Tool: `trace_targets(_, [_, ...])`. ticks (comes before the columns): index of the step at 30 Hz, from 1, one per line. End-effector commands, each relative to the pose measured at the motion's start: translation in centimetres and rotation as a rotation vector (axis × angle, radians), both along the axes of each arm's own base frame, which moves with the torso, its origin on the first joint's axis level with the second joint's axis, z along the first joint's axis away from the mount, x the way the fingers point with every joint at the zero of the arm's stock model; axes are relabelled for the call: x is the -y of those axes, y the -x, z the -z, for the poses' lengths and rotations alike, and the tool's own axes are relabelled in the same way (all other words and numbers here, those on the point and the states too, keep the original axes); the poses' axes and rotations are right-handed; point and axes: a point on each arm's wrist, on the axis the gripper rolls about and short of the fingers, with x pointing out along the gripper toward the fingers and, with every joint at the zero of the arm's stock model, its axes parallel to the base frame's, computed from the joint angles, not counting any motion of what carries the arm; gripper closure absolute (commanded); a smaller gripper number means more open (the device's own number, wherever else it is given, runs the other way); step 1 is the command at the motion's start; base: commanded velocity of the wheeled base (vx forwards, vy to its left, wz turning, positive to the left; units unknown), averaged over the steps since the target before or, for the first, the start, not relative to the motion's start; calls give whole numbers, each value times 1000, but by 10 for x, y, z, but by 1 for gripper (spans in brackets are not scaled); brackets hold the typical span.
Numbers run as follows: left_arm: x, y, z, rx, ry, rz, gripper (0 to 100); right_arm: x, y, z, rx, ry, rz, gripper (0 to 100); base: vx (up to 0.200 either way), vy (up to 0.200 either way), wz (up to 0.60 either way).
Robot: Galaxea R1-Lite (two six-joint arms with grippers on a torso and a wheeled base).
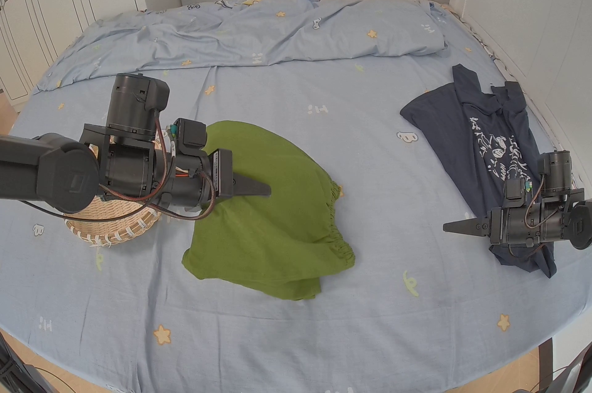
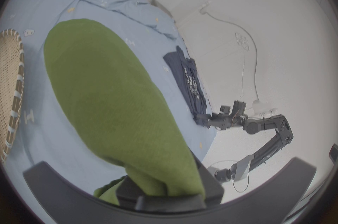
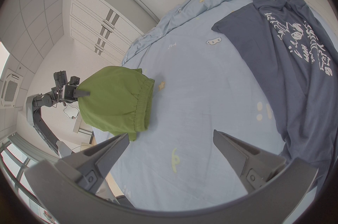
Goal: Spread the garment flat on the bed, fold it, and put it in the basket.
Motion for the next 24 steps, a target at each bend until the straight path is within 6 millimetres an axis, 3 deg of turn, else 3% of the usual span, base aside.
trace_targets(1, [-7,-3,3,-23,-31,24,100,1,0,0,-1,0,2,0,0,0,0])
trace_targets(9, [-26,-8,-5,-45,1,63,100,1,0,-1,2,0,4,0,0,175,0])
trace_targets(20, [-24,-7,-3,-51,-1,71,100,0,0,0,0,0,1,0,0,200,0])
trace_targets(24, [-21,-8,-11,-23,7,82,100,0,1,-2,7,0,-1,0,0,0,0])
